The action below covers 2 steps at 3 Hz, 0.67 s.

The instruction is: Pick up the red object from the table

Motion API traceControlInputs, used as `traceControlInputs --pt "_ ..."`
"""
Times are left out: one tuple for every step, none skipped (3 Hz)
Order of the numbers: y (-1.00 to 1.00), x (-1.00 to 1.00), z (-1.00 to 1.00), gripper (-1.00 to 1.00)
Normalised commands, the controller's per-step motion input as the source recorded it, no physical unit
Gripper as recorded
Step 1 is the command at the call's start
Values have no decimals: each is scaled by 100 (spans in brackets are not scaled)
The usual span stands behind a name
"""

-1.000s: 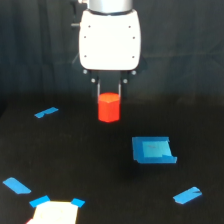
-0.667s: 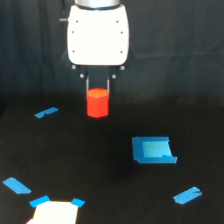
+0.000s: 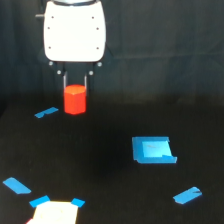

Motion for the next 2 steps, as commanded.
traceControlInputs --pt "-100 -66 93 -85" --pt "-80 -31 100 -97"
